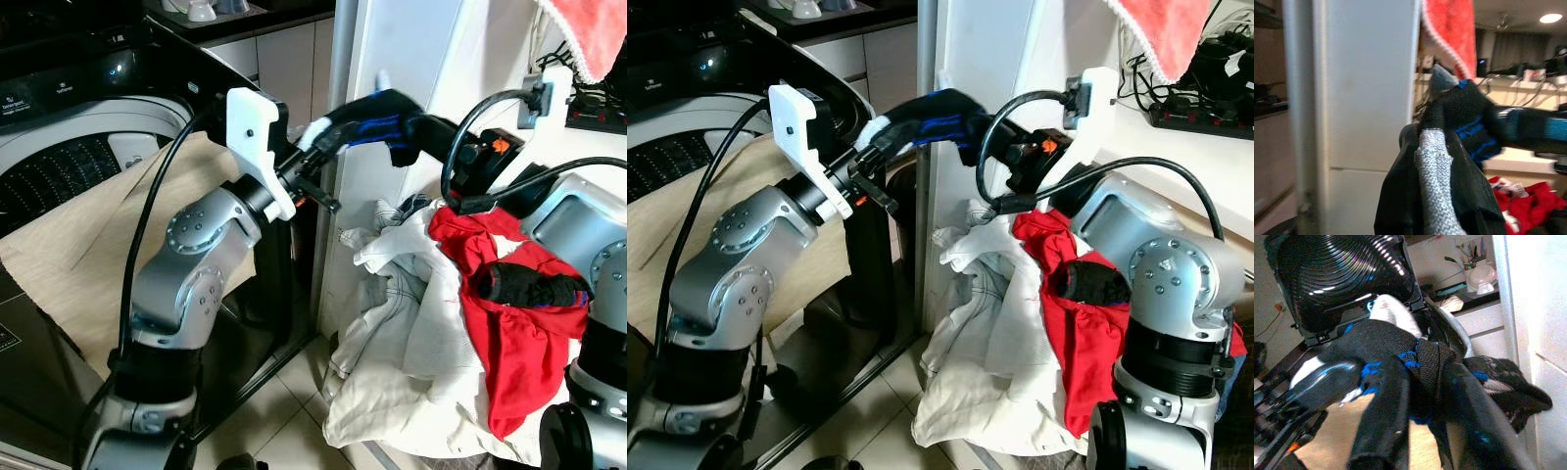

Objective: Clothes washing

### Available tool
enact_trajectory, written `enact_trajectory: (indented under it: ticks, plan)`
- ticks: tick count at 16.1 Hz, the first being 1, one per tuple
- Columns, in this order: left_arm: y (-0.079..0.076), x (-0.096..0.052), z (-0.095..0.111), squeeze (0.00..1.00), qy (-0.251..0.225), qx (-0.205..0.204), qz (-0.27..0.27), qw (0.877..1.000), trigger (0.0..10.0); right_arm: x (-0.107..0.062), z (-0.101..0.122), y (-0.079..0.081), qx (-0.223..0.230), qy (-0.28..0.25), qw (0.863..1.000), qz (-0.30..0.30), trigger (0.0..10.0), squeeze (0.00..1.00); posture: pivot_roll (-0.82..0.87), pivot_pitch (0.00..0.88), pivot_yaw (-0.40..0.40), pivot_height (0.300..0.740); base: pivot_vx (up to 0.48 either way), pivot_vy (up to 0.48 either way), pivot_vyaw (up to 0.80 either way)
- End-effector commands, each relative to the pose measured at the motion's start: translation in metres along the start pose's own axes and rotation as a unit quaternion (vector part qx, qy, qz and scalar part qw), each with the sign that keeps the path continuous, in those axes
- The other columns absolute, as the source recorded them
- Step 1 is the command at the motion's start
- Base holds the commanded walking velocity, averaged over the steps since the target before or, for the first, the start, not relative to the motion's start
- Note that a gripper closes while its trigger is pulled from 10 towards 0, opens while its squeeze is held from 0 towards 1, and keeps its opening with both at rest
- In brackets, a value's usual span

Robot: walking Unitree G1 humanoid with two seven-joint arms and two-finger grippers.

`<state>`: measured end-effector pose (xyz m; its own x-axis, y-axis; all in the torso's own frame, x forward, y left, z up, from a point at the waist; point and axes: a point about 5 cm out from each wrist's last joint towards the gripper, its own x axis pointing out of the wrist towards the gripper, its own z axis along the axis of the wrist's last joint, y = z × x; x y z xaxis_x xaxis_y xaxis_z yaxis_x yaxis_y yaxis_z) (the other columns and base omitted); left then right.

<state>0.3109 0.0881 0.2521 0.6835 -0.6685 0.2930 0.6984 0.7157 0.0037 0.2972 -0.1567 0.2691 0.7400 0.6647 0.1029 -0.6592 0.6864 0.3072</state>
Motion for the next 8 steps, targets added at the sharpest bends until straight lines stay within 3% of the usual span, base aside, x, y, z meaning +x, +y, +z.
enact_trajectory:
  ticks: [1, 2, 3, 4, 5, 7, 8]
  plan:
    - [0.017, 0.002, 0.014, 0.0, -0.02, 0.036, 0.03, 0.999, 0.0, -0.001, 0.001, 0.01, -0.028, 0.003, 0.999, 0.023, 10.0, 1.0, -0.11, 0.0, -0.014, 0.74, 0.0, 0.0, 0.0]
    - [0.03, 0.005, 0.023, 0.0, -0.026, 0.065, 0.052, 0.996, 0.0, 0.0, -0.001, 0.014, -0.042, 0.013, 0.999, 0.031, 10.0, 0.36, -0.1, 0.0, -0.014, 0.74, 0.0, 0.0, 0.0]
    - [0.045, 0.007, 0.035, 0.0, -0.035, 0.097, 0.083, 0.991, 0.0, 0.001, -0.003, 0.018, -0.057, 0.021, 0.997, 0.042, 10.0, 0.0, -0.1, 0.0, -0.012, 0.74, 0.0, 0.0, 0.0]
    - [0.066, 0.007, 0.053, 0.0, -0.044, 0.152, 0.131, 0.979, 0.0, 0.004, -0.007, 0.025, -0.073, 0.027, 0.995, 0.059, 10.0, 0.0, -0.1, 0.0, -0.007, 0.74, 0.0, 0.0, 0.0]
    - [0.079, 0.005, 0.063, 0.0, -0.042, 0.186, 0.161, 0.968, 0.0, 0.005, -0.008, 0.029, -0.078, 0.028, 0.994, 0.066, 10.0, 0.0, -0.1, 0.0, -0.005, 0.74, 0.0, 0.0, 0.0]
    - [0.115, -0.006, 0.08, 0.0, 0.003, 0.286, 0.237, 0.928, 0.0, 0.014, -0.02, 0.041, -0.105, 0.046, 0.991, 0.076, 10.0, 0.0, -0.1, 0.0, 0.0, 0.74, 0.0, 0.0, 0.0]
    - [0.121, -0.009, 0.08, 0.0, 0.012, 0.293, 0.243, 0.925, 0.0, 0.017, -0.023, 0.042, -0.108, 0.048, 0.99, 0.075, 10.0, 0.0, -0.1, 0.0, 0.001, 0.74, 0.0, 0.0, 0.0]
